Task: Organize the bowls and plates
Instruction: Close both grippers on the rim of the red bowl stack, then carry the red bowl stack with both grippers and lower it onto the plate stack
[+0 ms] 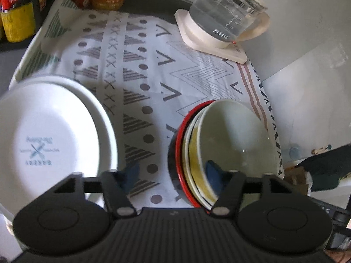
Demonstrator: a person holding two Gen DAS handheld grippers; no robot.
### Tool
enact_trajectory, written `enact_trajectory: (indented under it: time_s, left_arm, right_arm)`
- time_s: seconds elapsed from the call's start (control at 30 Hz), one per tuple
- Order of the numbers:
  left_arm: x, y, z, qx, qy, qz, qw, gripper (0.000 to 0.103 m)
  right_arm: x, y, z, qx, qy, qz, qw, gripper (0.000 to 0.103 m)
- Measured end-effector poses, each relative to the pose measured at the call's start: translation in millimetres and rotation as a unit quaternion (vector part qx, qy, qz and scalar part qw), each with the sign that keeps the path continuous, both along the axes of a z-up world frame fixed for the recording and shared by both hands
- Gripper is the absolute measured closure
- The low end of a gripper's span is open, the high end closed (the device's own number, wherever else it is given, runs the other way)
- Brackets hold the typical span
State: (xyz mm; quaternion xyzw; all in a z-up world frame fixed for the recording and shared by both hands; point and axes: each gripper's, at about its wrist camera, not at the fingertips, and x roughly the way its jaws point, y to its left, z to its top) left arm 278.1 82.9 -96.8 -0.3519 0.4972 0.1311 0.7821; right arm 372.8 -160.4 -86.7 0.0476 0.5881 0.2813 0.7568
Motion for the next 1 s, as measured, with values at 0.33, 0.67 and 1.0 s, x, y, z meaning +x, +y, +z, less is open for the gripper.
enact_trajectory:
  time_s: [0.33,0.67,1.0]
  left_arm:
    - [9.7,-6.0,-15.8,-0.008,0.024,0.052,0.9983,0.050]
    - [25.3,-5.4,-32.6,-0.043,0.038,0.082,0.9950,0.071]
    - [30.8,-8.4,-33.8,-0.041,0.055,0.080,0.9944,0.076]
  right_arm:
    - [27.6,7.3,-21.0,0.009,0.033,0.032,0.999,0.057]
    - [46.4,18.6,-36.8,0.008,0.065,0.053,0.996,0.067]
    - [45.6,29.5,-37.5,-0.019,0.060,0.087,0.994,0.071]
